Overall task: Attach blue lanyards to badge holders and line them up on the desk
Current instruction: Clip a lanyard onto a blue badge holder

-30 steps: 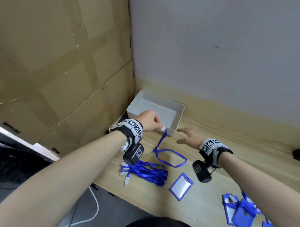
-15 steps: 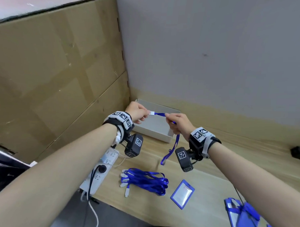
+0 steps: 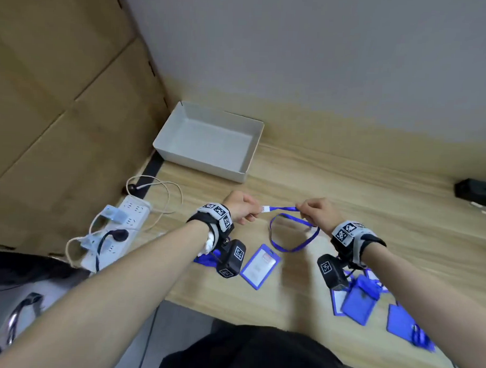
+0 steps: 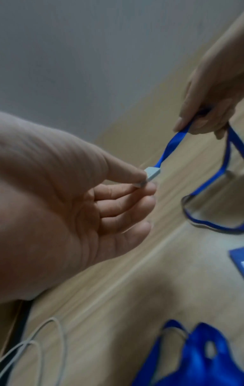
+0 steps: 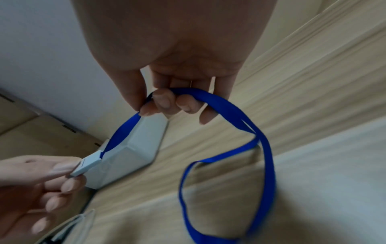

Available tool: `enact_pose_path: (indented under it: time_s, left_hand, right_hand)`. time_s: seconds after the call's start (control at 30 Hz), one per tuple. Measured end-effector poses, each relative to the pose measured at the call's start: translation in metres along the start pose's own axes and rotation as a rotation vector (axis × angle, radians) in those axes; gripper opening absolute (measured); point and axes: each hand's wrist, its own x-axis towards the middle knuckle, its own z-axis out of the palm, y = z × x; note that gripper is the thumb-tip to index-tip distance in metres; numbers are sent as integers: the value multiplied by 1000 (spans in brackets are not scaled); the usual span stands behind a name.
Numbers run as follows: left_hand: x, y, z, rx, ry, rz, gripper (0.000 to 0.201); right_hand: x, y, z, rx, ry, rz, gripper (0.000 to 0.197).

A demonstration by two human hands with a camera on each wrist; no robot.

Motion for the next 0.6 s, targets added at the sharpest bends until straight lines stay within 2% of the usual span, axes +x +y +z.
enact_pose_path:
  time_s: [0.13,0.23,0.37,0.5,0.6]
  left_hand:
    - [19,-19,52,42,-8,-76,17]
    - [35,-32,85,111,50,-143,18]
    - [47,-40,106,210,140,-156,13]
    - [57,-44,117,370,231,-136,16]
    - [57,-42,120,503,314,-104,43]
  right_hand:
    - [8,63,-12,-83,-9,51,42]
    - [9,94,-19,-179,-46,58,40]
    - [14,117,-23,-283,-82,62,38]
    - [20,124,-23,-447,-142,18,33]
    - [22,123,-22,-598,-154,-44,31]
